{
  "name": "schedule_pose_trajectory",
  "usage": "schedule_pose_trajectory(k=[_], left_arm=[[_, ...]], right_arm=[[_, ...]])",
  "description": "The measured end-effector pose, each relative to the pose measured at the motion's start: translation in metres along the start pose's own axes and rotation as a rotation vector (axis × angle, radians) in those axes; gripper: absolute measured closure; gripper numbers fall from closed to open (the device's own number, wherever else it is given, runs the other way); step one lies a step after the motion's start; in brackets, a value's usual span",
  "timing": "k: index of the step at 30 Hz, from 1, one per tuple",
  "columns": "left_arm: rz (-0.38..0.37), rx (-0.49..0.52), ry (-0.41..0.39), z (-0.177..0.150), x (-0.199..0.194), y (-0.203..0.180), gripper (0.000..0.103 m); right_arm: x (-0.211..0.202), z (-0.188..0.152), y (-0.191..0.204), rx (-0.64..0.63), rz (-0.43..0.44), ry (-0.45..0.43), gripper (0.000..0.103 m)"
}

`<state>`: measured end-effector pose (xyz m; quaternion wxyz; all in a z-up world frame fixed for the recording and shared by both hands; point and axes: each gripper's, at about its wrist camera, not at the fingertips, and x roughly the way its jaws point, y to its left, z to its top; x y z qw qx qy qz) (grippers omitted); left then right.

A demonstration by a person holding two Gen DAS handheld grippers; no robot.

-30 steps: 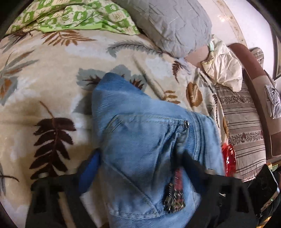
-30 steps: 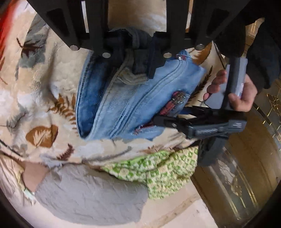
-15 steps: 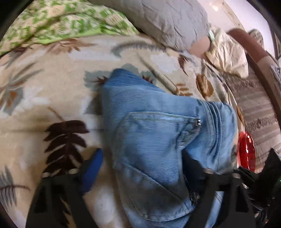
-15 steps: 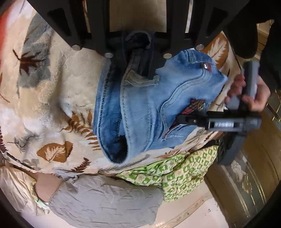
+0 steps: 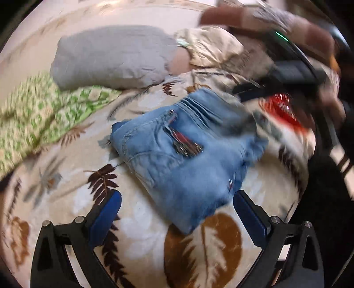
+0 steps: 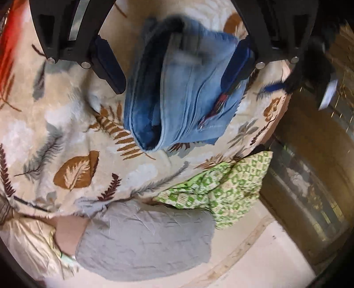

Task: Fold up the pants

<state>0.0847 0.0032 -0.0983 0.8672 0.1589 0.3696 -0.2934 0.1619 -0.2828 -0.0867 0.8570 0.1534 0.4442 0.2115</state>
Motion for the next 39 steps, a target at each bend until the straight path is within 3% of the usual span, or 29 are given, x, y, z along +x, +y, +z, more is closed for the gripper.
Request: schedule_pose_trajectory(k=[5,8,10,11,12,13,14,16,20,22,25,27,29,30,31,32,34,37,39], left_arm=[[0.084,0.128,-0.038,-0.015,0.000,-0.017,0.004],[0.168,0.238,-0.026,-0.016,0.013,-0.033,0.029],[0.176,0.287,-0.002,-0.017,0.021,-0.040,0.051],[0.178,0.318,-0.002,-0.018,0.023,-0.043,0.056],[0.179,0.332,0.001,-0.020,0.024,-0.046,0.062],[0.186,0.345,0.002,-0.021,0.024,-0.048,0.067],[0.185,0.356,0.005,-0.023,0.025,-0.050,0.069],[0.184,0.358,0.015,-0.026,0.025,-0.049,0.078],[0.153,0.314,0.025,-0.032,0.024,-0.040,0.085],[0.142,0.296,0.031,-0.031,0.025,-0.038,0.086],[0.142,0.292,0.042,-0.031,0.026,-0.039,0.086],[0.147,0.289,0.044,-0.031,0.025,-0.039,0.085],[0.139,0.259,0.051,-0.031,0.020,-0.037,0.075],[0.121,0.230,0.061,-0.031,0.018,-0.033,0.050],[0.098,0.180,0.059,-0.031,0.011,-0.030,0.022],[0.093,0.143,0.033,-0.031,0.003,-0.026,0.015],[0.068,0.065,-0.031,-0.032,-0.016,-0.019,0.010],[0.017,-0.085,-0.045,-0.026,-0.032,0.001,0.001],[-0.018,-0.212,-0.060,-0.018,-0.034,0.020,0.000]], right_arm=[[0.034,0.027,0.008,0.020,-0.020,0.085,0.014],[0.053,0.039,0.011,0.015,-0.077,0.123,0.014],[0.064,0.045,0.009,0.032,-0.087,0.139,0.014],[0.067,0.047,0.008,0.043,-0.090,0.142,0.015],[0.070,0.049,0.006,0.052,-0.095,0.137,0.019],[0.071,0.050,0.005,0.057,-0.099,0.130,0.039],[0.073,0.050,0.004,0.063,-0.094,0.134,0.069],[0.079,0.049,0.002,0.055,-0.079,0.164,0.087],[0.083,0.040,-0.008,-0.023,-0.180,0.181,0.090],[0.089,0.036,-0.030,0.062,-0.133,0.195,0.090],[0.091,0.033,-0.030,0.060,-0.143,0.181,0.090],[0.089,0.035,-0.022,0.031,-0.165,0.178,0.087],[0.081,0.036,-0.019,0.026,-0.144,0.177,0.069],[0.074,0.036,-0.019,0.035,-0.139,0.178,0.059],[0.065,0.036,-0.021,0.050,-0.135,0.175,0.028],[0.056,0.034,-0.022,0.065,-0.127,0.164,0.014],[0.032,0.028,-0.024,0.087,-0.073,0.106,0.013],[0.009,0.015,-0.028,0.105,-0.032,0.102,0.009],[0.001,0.003,-0.033,0.127,-0.019,0.109,0.008]])
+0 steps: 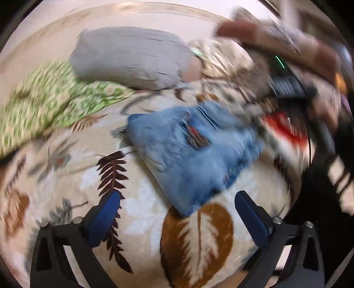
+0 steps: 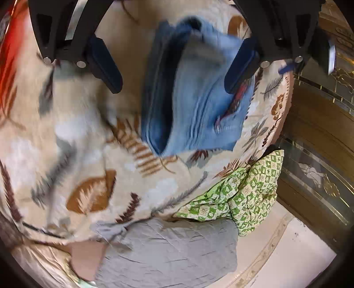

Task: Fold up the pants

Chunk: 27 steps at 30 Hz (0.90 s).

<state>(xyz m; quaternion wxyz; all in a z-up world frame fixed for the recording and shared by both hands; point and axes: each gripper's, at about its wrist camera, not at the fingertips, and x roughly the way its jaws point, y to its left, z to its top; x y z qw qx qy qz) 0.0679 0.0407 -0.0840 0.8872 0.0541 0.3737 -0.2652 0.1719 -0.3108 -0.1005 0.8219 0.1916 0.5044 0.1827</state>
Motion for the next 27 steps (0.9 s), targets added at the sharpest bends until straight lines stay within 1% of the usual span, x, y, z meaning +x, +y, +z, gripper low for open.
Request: schedule_pose_trajectory(k=[1,3,5,8,11,15,17,18,20,22,24,27], left_arm=[[-0.037,-0.090,0.005,0.006,0.002,0.010,0.000],[-0.091,-0.222,0.029,0.015,0.011,0.024,0.000],[-0.102,-0.355,0.058,0.021,0.025,0.037,0.000],[-0.108,-0.488,0.091,0.025,0.050,0.050,0.000],[-0.153,-0.576,0.121,0.026,0.073,0.055,0.000],[-0.172,-0.636,0.179,0.026,0.102,0.052,0.000],[-0.212,-0.678,0.214,0.021,0.119,0.049,0.000],[-0.213,-0.682,0.216,0.019,0.123,0.047,0.000],[-0.197,-0.652,0.175,0.018,0.123,0.043,0.000],[-0.197,-0.640,0.165,0.018,0.124,0.043,0.000],[-0.201,-0.637,0.172,0.018,0.127,0.044,0.000],[-0.191,-0.635,0.191,0.021,0.130,0.044,0.000]], right_arm=[[0.000,-0.005,-0.002,0.011,0.009,0.013,0.007],[0.004,-0.017,-0.005,0.040,0.031,0.046,0.007],[0.012,-0.025,-0.004,0.058,0.050,0.069,0.007],[0.024,-0.031,-0.002,0.073,0.063,0.092,0.007],[0.035,-0.031,0.001,0.089,0.082,0.098,0.007],[0.052,-0.030,0.008,0.109,0.086,0.085,0.007],[0.058,-0.033,0.010,0.104,0.076,0.066,0.004],[0.061,-0.034,0.010,0.099,0.065,0.058,0.004],[0.069,-0.037,0.007,0.108,0.049,0.053,0.003],[0.070,-0.041,0.001,0.129,0.081,0.024,0.001],[0.072,-0.043,0.001,0.118,0.086,0.008,0.000],[0.074,-0.044,0.007,0.080,0.056,0.000,0.000]])
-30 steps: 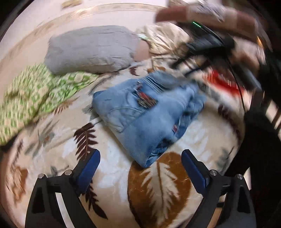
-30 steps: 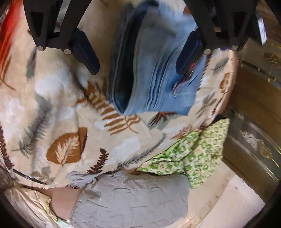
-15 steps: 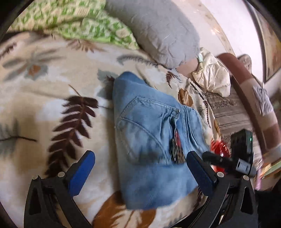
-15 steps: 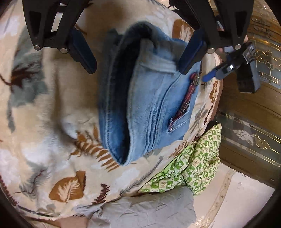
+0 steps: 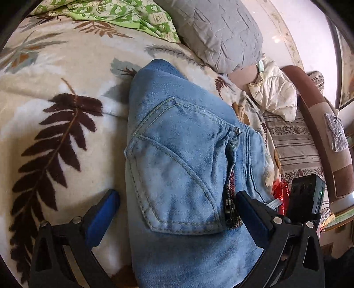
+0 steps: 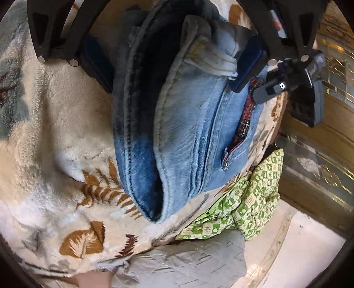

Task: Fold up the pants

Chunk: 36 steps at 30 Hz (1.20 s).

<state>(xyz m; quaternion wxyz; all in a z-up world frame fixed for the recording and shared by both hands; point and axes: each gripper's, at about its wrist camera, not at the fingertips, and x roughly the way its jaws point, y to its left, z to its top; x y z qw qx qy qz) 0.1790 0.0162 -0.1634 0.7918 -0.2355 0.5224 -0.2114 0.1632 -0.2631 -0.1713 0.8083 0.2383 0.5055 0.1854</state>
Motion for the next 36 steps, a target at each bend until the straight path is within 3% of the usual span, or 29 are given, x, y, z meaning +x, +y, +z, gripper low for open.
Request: schedule_pose_trajectory(k=[15,30,32,34,36], left_arm=[[0.090,0.156,-0.134,-0.023,0.005,-0.014,0.000],[0.093,0.176,-0.139,-0.025,0.005,-0.016,0.001],[0.069,0.184,-0.142,-0.024,0.001,-0.019,0.020],[0.033,0.198,-0.154,-0.027,-0.007,-0.025,0.049],[0.046,0.244,-0.170,-0.030,-0.012,-0.035,0.054]], right_arm=[[0.005,-0.004,0.013,-0.053,-0.109,-0.014,0.000],[0.005,-0.008,0.015,-0.068,-0.123,-0.031,0.001],[0.003,-0.008,0.017,-0.062,-0.122,-0.037,0.017],[-0.005,-0.008,0.019,-0.059,-0.121,-0.056,0.035],[-0.011,-0.010,0.023,-0.072,-0.106,-0.078,0.044]])
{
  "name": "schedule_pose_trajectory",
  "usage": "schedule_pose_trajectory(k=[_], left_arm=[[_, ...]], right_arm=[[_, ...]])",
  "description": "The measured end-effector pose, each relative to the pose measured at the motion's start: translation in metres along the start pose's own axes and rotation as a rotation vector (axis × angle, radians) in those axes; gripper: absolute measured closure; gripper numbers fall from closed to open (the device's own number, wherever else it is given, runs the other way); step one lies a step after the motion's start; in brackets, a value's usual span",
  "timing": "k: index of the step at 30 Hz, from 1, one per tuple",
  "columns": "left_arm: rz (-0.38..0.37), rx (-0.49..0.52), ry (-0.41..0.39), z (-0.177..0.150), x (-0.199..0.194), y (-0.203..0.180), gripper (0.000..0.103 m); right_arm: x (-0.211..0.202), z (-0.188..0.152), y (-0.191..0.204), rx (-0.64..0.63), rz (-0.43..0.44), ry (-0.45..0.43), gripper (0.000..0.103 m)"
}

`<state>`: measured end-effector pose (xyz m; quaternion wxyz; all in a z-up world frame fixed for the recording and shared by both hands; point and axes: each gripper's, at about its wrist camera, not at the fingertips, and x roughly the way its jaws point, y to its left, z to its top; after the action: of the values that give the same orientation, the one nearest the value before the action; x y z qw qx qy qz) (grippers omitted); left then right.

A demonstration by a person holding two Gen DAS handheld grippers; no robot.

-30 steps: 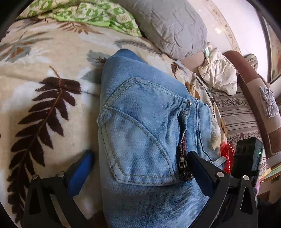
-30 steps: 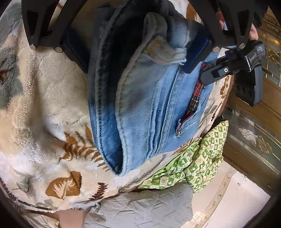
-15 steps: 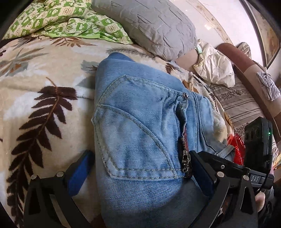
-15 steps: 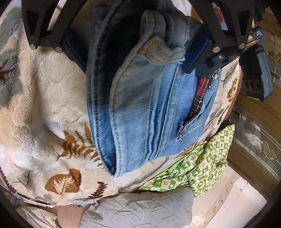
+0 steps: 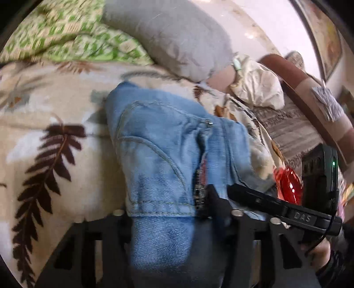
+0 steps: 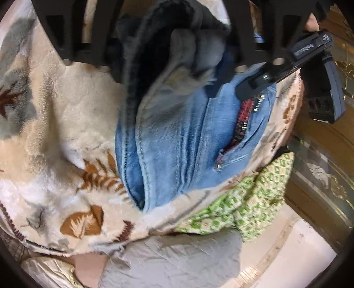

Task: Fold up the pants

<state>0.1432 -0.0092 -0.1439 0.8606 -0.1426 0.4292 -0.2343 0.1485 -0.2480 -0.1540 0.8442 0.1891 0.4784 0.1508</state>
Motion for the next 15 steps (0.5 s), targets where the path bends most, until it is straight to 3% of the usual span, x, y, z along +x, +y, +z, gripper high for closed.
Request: schedule_pose_trajectory(k=[8,15], left_arm=[[-0.034,-0.005,-0.054,-0.005,-0.015,-0.002,0.060],[-0.047,0.099,-0.153,0.020,-0.048,-0.027,0.064]], right_arm=[[-0.018,-0.010,0.011,-0.042,0.005,-0.073,0.056],[-0.049,-0.003,0.029,-0.071,0.046,-0.175,0.061]])
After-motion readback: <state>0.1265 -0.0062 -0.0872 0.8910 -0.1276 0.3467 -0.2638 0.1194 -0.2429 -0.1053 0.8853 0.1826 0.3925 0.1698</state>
